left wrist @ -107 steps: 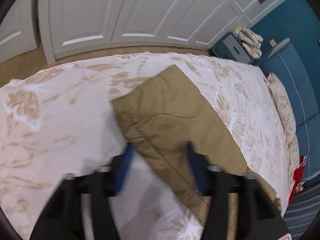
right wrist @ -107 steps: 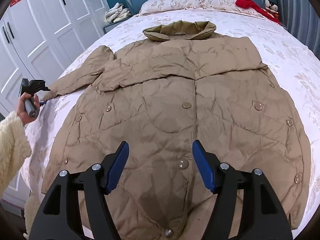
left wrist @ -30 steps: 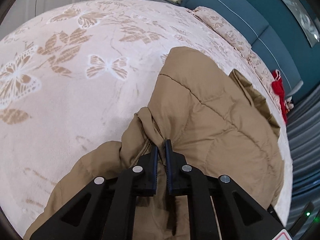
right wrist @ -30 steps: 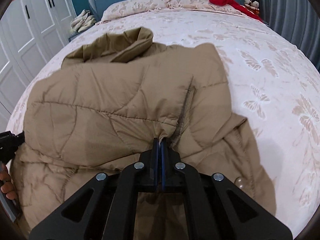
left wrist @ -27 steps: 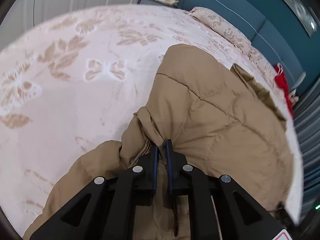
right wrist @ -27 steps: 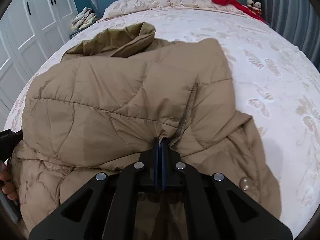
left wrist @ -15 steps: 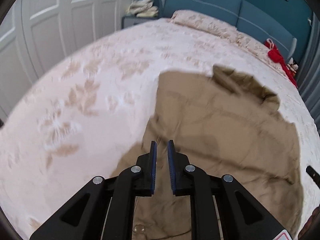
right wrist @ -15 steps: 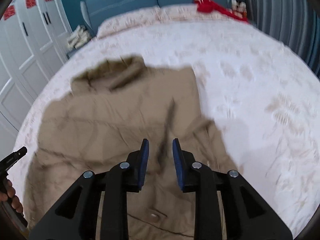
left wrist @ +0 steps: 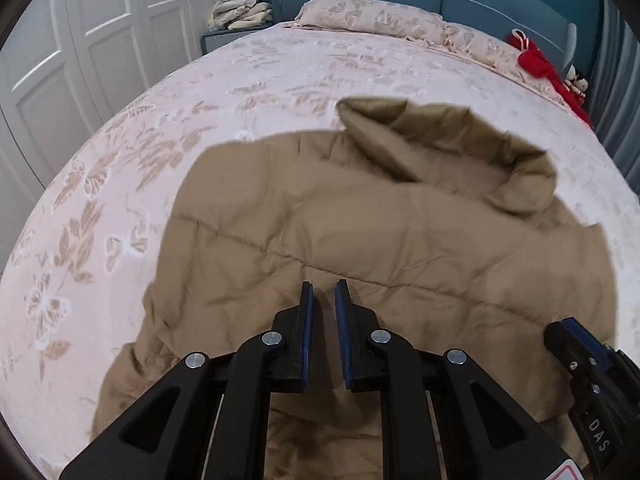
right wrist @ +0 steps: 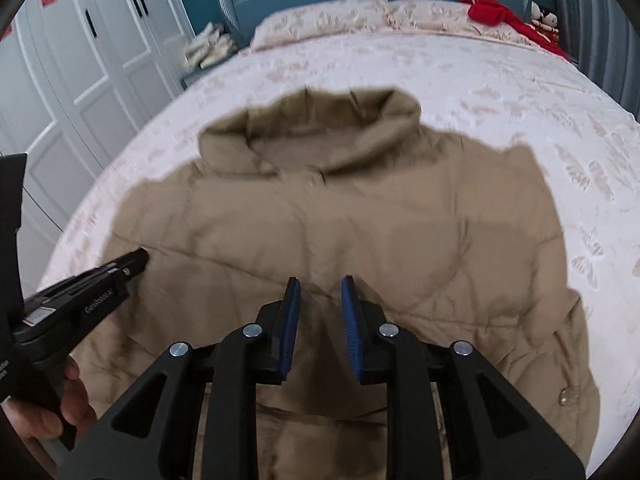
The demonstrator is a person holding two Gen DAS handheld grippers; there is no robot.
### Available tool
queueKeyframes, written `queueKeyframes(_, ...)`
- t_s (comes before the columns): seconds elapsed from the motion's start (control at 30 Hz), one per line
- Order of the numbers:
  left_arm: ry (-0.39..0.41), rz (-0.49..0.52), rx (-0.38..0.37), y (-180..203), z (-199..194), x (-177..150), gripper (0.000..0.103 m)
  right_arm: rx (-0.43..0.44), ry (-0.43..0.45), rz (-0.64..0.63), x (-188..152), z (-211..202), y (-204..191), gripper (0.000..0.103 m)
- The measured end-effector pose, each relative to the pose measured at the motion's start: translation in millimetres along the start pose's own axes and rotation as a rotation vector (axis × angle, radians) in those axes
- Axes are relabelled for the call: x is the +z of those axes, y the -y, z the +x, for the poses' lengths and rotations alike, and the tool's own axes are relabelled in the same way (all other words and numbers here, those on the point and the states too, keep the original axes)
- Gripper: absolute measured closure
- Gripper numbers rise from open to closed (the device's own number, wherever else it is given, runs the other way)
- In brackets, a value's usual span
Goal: Fold large clothes
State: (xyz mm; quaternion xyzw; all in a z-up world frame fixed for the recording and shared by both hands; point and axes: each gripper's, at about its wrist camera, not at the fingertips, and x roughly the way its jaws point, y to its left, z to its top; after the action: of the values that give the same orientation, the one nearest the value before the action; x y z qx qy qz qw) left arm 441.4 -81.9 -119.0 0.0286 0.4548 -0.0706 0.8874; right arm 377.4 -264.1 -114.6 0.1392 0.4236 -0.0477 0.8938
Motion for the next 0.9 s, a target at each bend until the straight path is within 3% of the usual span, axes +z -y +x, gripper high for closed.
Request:
queueKeyframes(0.23, 0.087, 0.095, 0.086, 12, 12, -24, 0.089, -0.031, 0.030, -0.070, -23, 15, -1, 0.085)
queueKeyframes(0.9, 0.193, 0.125, 0.169, 23, 22, -44, 0.090, -0.055, 0.115, -0.097, -38, 25, -4, 0.085)
